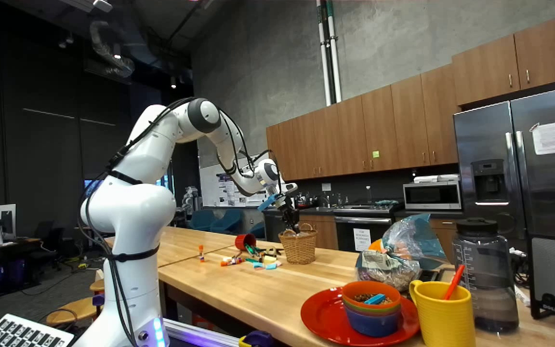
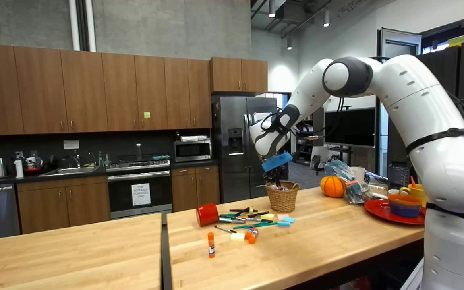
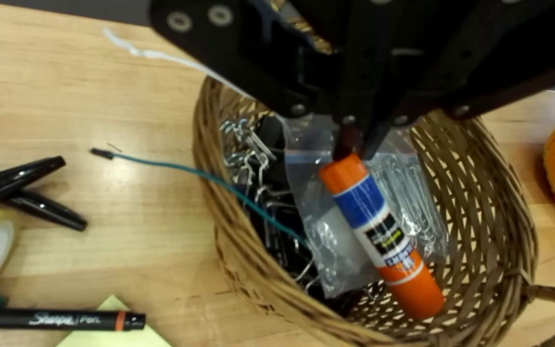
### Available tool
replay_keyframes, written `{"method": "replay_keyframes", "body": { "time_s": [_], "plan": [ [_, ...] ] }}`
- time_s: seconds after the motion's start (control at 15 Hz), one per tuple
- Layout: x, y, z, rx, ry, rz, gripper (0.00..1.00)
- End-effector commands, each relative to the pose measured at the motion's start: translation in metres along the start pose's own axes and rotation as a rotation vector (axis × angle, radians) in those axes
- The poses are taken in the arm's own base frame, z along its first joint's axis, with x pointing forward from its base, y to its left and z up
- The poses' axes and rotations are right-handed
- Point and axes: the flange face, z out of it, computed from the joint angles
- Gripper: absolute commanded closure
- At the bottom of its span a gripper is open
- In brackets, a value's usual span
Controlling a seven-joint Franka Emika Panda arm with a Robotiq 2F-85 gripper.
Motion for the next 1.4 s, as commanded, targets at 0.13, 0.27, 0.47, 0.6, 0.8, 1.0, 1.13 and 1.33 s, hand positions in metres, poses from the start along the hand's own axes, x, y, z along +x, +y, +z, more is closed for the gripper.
{"method": "replay_keyframes", "body": {
  "time_s": [0.13, 0.27, 0.47, 0.6, 0.8, 1.0, 1.13, 1.33],
  "plan": [
    [0.006, 0.001, -0.012, 0.027, 0.045, 0.04, 0.98],
    [0.008, 0.002, -0.014, 0.038, 0.048, 0.063, 0.72],
    [0.01, 0.001, -0.015, 0.045, 0.055, 0.084, 0.55],
    [0.011, 0.0, -0.015, 0.051, 0.056, 0.096, 0.41],
    [0.011, -0.003, -0.013, 0.056, 0.057, 0.102, 0.2],
    [0.011, -0.005, -0.011, 0.042, 0.068, 0.106, 0.02],
    [0.011, -0.005, -0.009, 0.026, 0.069, 0.108, 0.0],
    [0.01, -0.004, -0.003, 0.011, 0.063, 0.114, 0.0]
  ]
}}
